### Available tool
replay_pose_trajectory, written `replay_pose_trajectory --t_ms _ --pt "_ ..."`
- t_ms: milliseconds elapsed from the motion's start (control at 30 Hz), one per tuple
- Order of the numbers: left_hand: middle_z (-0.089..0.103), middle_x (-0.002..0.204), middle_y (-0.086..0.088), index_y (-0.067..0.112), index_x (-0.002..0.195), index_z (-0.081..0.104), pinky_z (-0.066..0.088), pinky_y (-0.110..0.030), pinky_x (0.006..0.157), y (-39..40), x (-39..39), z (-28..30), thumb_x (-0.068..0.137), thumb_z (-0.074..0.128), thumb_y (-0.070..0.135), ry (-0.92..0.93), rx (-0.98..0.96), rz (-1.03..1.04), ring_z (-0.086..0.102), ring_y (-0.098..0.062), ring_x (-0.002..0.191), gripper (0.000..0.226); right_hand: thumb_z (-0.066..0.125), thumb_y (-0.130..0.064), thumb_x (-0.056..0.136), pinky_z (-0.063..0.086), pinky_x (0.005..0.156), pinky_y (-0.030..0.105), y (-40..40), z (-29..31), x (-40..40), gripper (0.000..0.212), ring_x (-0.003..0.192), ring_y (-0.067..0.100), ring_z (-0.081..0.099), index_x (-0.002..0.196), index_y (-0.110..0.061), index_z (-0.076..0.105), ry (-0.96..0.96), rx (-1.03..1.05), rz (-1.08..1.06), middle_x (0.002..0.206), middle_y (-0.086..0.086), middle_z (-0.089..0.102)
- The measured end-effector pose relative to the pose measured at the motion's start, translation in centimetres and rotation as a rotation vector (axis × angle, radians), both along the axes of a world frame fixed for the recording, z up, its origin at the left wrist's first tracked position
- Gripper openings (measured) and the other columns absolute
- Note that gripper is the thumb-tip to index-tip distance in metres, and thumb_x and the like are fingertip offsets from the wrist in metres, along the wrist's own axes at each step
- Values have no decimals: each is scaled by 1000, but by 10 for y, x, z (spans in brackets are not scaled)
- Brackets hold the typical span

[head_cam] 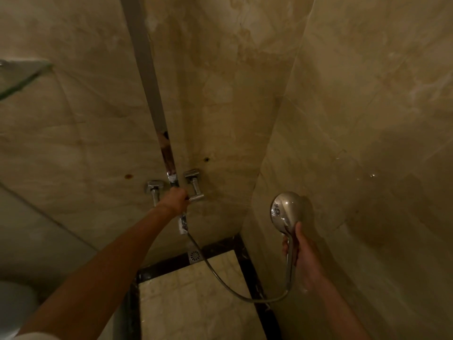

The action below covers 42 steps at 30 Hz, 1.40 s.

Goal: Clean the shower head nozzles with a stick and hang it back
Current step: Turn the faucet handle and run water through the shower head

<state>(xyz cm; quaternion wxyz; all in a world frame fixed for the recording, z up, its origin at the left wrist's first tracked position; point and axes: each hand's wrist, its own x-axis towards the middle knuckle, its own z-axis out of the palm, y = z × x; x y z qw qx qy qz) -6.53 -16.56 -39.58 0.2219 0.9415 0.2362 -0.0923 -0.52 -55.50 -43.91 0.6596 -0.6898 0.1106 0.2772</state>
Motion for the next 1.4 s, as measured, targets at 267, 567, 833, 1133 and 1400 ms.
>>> replay_pose_trajectory --t_ms 267,567,833,1133,1400 --pt "69 107 -18 2 103 71 51 -35 84 0 0 1 96 56 13 11 13 -4 66 -28 100 20 56 -89 69 46 60 31 -4 8 1 78 59 16 60 82 -14 76 -33 -25 15 67 5 64" --pt "70 108 -17 4 102 71 50 -34 85 0 -1 0 95 57 12 6 39 -10 66 -28 102 18 63 -88 63 43 59 32 -9 13 14 74 55 16 56 73 -16 75 6 -14 -16 61 4 60" --pt "68 113 -17 6 107 71 50 -35 84 -1 -2 0 96 56 14 1 73 -9 64 -30 106 21 58 -88 68 44 53 27 -14 16 20 71 52 14 54 73 -19 74 -22 -20 29 61 3 58" --pt "69 111 -15 6 109 69 49 -32 83 3 -2 -3 97 57 18 -26 16 -1 65 -25 102 21 60 -88 66 45 60 32 -12 11 23 73 56 16 58 77 -18 78 -17 -36 36 65 5 62" --pt "69 112 -15 6 112 69 50 -36 89 9 -7 -6 95 63 22 -80 13 -17 64 -27 103 25 56 -89 69 46 52 27 -9 8 19 72 58 16 59 75 -20 76 -1 -48 66 68 6 63"
